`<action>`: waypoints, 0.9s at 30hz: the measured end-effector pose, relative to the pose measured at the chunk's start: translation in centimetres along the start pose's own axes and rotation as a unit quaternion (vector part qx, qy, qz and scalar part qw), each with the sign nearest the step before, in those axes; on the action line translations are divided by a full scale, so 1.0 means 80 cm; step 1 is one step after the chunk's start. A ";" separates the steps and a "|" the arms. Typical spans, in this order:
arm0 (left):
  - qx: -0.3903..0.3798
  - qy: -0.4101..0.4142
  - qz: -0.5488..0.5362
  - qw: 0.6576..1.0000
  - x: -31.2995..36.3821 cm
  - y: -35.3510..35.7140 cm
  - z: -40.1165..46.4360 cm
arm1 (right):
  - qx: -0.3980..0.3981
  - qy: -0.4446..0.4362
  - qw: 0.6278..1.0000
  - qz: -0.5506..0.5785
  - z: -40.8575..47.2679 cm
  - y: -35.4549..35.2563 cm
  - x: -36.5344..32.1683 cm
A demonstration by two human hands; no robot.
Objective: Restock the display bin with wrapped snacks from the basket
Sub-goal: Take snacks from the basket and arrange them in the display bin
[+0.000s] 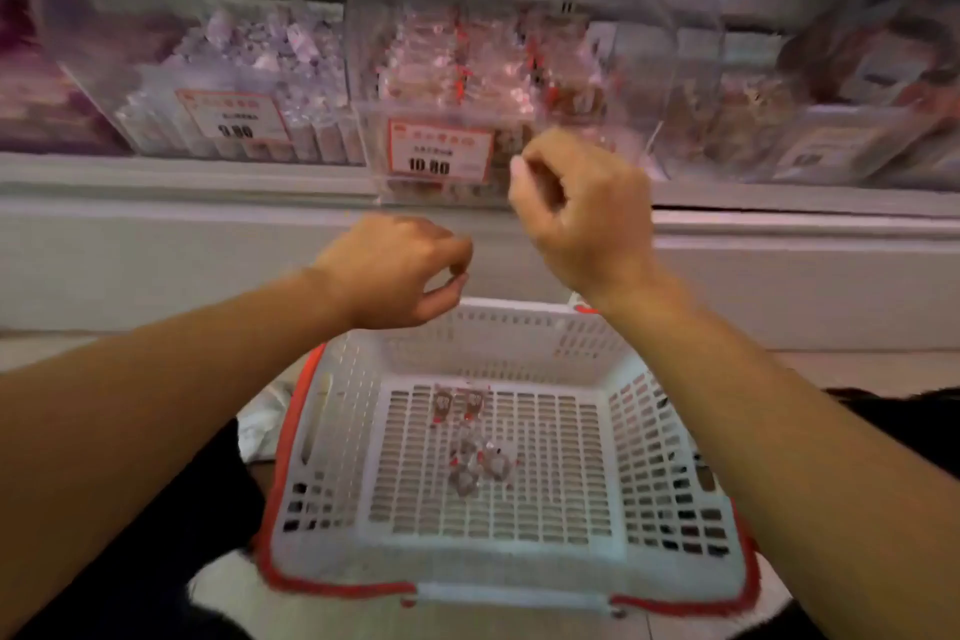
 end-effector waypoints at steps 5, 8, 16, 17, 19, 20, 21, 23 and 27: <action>-0.368 -0.355 -0.095 0.854 -0.020 0.176 -0.119 | -0.674 0.157 0.722 0.001 -0.244 0.140 0.023; -0.403 -0.420 -0.163 0.797 0.000 0.251 -0.159 | -0.728 0.241 0.642 -0.017 -0.341 0.160 0.041; -0.199 -0.649 -0.285 0.677 -0.012 0.355 -0.159 | -0.669 0.358 0.650 -0.034 -0.416 0.220 0.042; -0.172 -0.665 -0.293 0.665 -0.016 0.361 -0.156 | -0.664 0.361 0.653 -0.048 -0.424 0.227 0.035; -0.139 -0.682 -0.316 0.645 -0.022 0.372 -0.150 | -0.643 0.368 0.666 -0.081 -0.439 0.237 0.021; -0.138 -0.685 -0.327 0.636 -0.024 0.379 -0.149 | -0.628 0.366 0.680 -0.098 -0.444 0.241 0.015; -0.141 -0.686 -0.334 0.631 -0.025 0.385 -0.147 | -0.612 0.361 0.695 -0.112 -0.448 0.243 0.012; -0.130 -0.686 -0.337 0.631 -0.028 0.398 -0.141 | -0.588 0.348 0.720 -0.125 -0.451 0.243 0.013; -0.108 -0.687 -0.321 0.643 -0.025 0.416 -0.117 | -0.541 0.354 0.757 -0.094 -0.447 0.239 0.027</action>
Point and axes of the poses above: each hand's wrist, its own z-axis towards the middle knuckle, its own y-axis out of the palm, x = y × z, the point moved 3 cm from there along z, towards the middle knuckle, and after that the axes turned 9 degrees about -z, right-handed, at the moved point
